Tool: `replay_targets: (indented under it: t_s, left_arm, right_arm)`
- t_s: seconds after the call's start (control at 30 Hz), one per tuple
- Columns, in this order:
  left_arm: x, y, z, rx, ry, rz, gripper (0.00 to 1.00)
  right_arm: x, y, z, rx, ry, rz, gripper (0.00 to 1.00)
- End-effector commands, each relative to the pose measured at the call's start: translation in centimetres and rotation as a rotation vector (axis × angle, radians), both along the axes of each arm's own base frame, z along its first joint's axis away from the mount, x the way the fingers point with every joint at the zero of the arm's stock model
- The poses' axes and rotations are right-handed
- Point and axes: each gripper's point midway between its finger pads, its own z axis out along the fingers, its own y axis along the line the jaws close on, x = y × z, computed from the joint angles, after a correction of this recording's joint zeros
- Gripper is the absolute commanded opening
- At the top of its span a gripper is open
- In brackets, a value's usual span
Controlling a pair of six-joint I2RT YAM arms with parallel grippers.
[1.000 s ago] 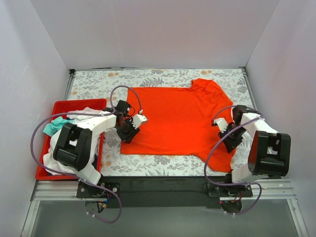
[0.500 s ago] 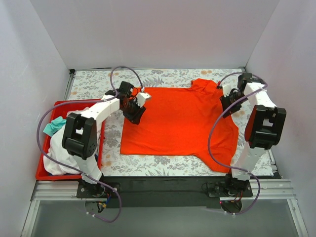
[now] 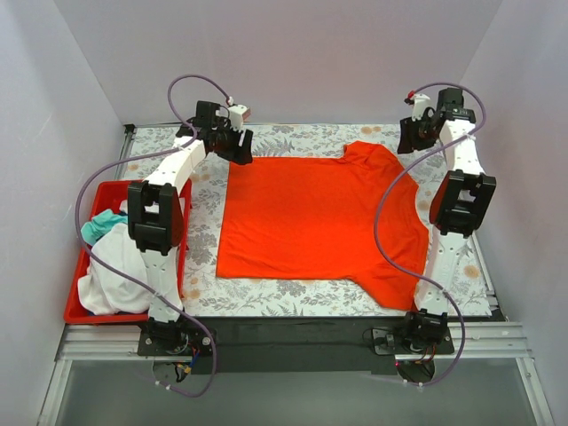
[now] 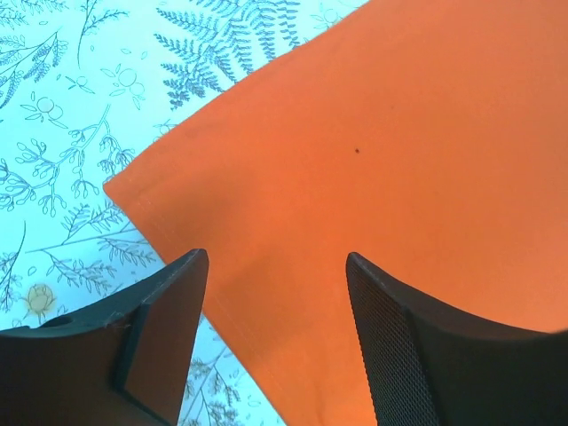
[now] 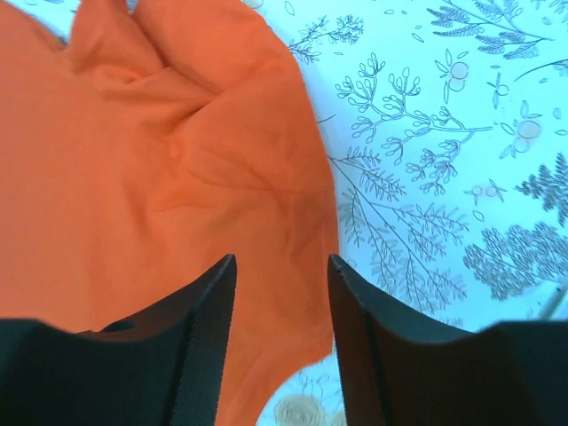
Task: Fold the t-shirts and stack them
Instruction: Flatten the tshirt out, then fold the tshirt
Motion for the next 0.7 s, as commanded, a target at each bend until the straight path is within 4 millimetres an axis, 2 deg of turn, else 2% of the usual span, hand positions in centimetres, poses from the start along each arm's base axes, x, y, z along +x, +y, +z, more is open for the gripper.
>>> replay_targets:
  t_s: [0.0,0.1,0.13,0.2,0.5,0.67]
  left_arm:
    - [1.9,0.0,1.3,-0.061,-0.037,0.033,0.63]
    - [3.0,0.7,0.9,-0.066,-0.044,0.059,0.64]
    - [3.3,0.8,0.0,-0.068,-0.027,0.065,0.64]
    - [3.9,1.2,-0.2,-0.071,-0.024,0.077,0.64]
    - [4.7,2.3,-3.4,-0.046,0.018,0.104,0.66]
    - [5.7,2.3,-3.8,-0.046,0.011,0.111,0.66]
  right_arm:
    - [1.9,0.6,-0.9,0.049,-0.022,-0.023,0.56]
    - [3.3,0.8,-1.7,0.051,-0.062,-0.032,0.61]
    - [3.4,1.0,-2.2,0.055,-0.062,-0.031,0.61]
    - [4.2,1.4,-2.8,0.064,-0.079,-0.031,0.61]
    - [5.5,2.2,-6.1,0.065,-0.072,-0.03,0.58]
    - [6.2,2.6,-7.4,0.043,-0.077,-0.034,0.58]
